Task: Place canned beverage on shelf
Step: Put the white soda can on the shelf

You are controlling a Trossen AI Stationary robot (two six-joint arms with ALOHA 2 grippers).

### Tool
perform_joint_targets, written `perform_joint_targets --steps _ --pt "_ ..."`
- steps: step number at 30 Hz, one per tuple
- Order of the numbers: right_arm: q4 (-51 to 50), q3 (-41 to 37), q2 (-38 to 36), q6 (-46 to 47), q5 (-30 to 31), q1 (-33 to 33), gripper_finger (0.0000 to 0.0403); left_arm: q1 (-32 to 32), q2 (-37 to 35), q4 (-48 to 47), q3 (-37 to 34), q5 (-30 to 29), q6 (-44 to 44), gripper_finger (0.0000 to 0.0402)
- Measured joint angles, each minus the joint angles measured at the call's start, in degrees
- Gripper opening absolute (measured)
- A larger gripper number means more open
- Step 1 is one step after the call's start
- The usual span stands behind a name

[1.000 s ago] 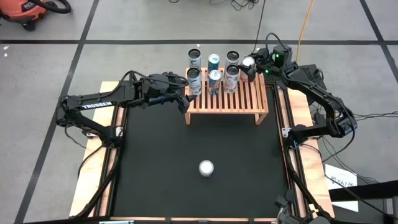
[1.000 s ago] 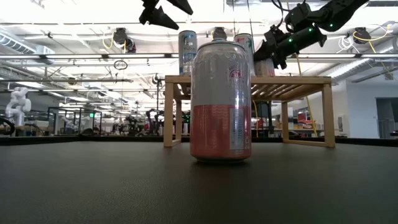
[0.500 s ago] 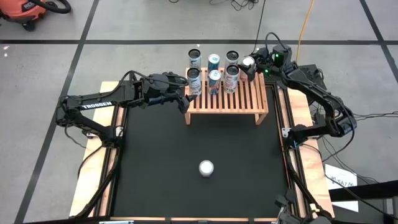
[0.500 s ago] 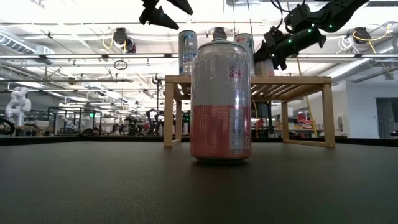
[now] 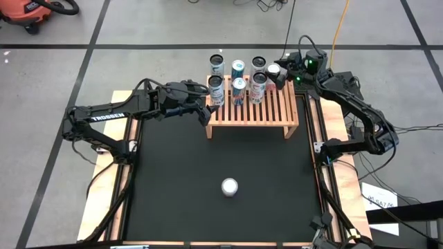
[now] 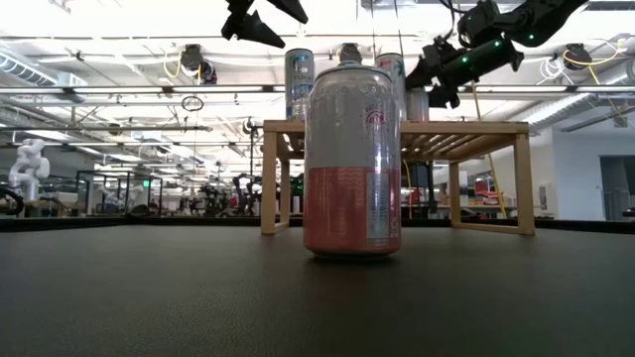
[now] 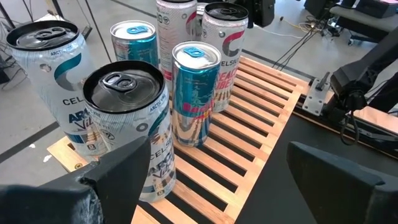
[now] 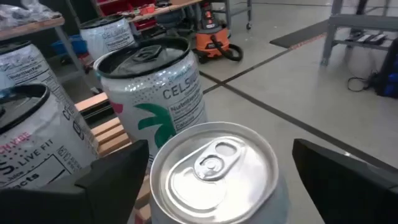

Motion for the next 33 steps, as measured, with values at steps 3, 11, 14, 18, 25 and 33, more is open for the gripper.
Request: perform_joint_targets --steps 3,11,14,18,25,33 --pt "-0.2 0.0 -1.04 0.42 1.41 -0.35 0.0382 0.0 0.0 0.0 0.0 0.0 0.0 0.0374" --pt "-6.56 0.02 -1.34 -2.0 0.47 -0.63 0.0337 0.0 0.0 0.0 0.0 0.0 0.0 0.0374" --pt "-7.13 0.0 -1.34 -2.74 -0.39 -0.54 0.0316 0.0 0.0 0.0 0.01 0.0 0.0 0.0374" --pt "-7.42 0.02 -1.34 -3.62 -0.4 -0.55 0.0301 0.0 0.0 0.02 0.02 0.0 0.01 0.0374" --pt "-9.41 0.06 -1.81 -5.79 -0.48 -0.6 0.0293 0.0 0.0 0.02 0.02 0.0 0.0 0.0374" --pt "-12.55 0.0 -4.61 -6.96 -0.41 -0.68 0.0294 0.0 0.0 0.04 0.07 0.0 0.0 0.0374"
